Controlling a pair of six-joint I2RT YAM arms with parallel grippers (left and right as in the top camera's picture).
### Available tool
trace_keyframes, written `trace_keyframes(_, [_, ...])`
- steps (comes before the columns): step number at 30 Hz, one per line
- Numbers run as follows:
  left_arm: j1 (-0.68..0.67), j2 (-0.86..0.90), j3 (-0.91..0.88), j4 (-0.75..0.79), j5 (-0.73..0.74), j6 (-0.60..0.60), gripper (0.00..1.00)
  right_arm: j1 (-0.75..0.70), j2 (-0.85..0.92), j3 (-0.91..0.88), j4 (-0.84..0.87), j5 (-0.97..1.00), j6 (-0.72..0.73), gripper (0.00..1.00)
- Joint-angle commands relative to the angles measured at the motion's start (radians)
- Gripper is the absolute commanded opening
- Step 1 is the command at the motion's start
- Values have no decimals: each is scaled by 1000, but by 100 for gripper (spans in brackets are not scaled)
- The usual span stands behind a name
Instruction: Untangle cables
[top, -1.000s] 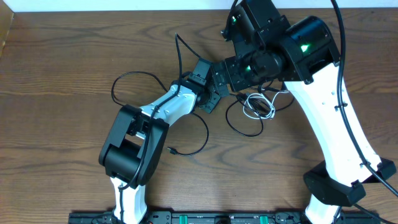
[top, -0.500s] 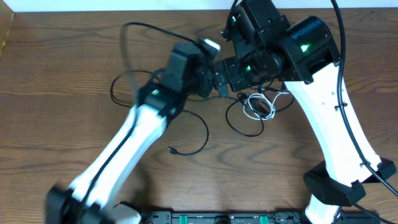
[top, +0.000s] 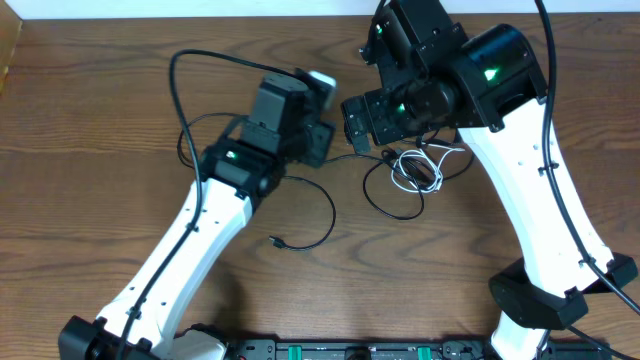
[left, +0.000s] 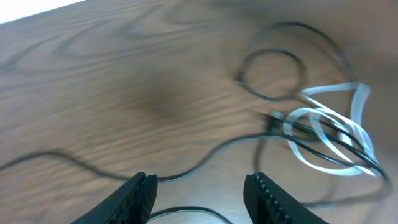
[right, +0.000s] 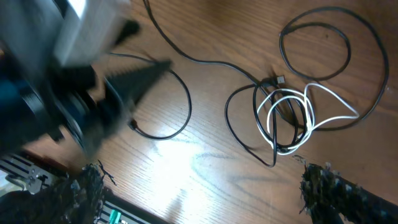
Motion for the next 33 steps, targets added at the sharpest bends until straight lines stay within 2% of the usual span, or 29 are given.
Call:
trace_keyframes(1, [89, -4, 5, -3, -87, -139, 51, -8, 1, -18, 8, 9, 40, 99])
trace_keyframes(5, [228, -4, 5, -46, -87, -311, 51, -8, 1, -50, 67, 40, 20, 99])
trace_keyframes(9, [385, -4, 4, -151, -86, -444, 51, -7, 1, -92, 172, 50, -159, 99])
trace_keyframes(11, [449, -4, 4, -207, -86, -481, 51, -6, 1, -116, 233, 50, -268, 99])
trace_keyframes(15, [540, -4, 3, -285, -82, -490, 51, -7, 1, -199, 363, 50, -399, 99])
trace_keyframes(16, [554, -4, 3, -299, -82, -490, 54, -7, 1, -232, 394, 50, -422, 99])
trace_keyframes(17, [566, -4, 3, -316, -82, -490, 71, -7, 1, -272, 430, 50, -451, 99])
trace_keyframes(20, [584, -4, 3, -346, -82, -490, 99, -7, 1, -394, 517, 50, -520, 99])
trace_keyframes(26, [586, -4, 3, -353, -82, -490, 98, -3, 1, -576, 671, 72, -566, 99])
trace_keyframes(31, [586, -4, 3, -353, -82, -490, 98, -10, 1, -763, 825, 62, -726, 99])
trace_keyframes(33, [586, -4, 3, -353, -82, -490, 98, -10, 1, -837, 868, 30, -798, 96])
